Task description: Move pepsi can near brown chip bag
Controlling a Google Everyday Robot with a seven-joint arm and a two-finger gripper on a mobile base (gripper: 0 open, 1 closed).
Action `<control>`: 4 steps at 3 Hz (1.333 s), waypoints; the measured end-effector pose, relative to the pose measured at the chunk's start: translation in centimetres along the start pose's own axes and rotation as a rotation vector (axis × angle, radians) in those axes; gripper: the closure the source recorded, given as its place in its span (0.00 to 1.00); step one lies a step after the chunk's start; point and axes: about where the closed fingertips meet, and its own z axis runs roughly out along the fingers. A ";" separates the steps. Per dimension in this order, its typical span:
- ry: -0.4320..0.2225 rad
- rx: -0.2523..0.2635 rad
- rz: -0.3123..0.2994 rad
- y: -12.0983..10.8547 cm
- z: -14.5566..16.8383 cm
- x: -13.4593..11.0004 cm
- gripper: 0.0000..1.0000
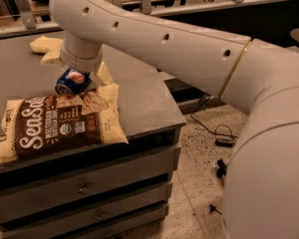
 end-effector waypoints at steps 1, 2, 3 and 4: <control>0.026 -0.006 0.055 1.6 -1.6 1.7 0.00; 0.051 -0.017 0.096 2.9 -3.3 3.3 0.00; 0.075 0.009 0.137 4.0 -5.9 5.3 0.00; 0.098 0.055 0.202 5.3 -8.2 6.7 0.00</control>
Offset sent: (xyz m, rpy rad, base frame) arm 0.0269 -0.0746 0.0437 0.0167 -0.0154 -0.1730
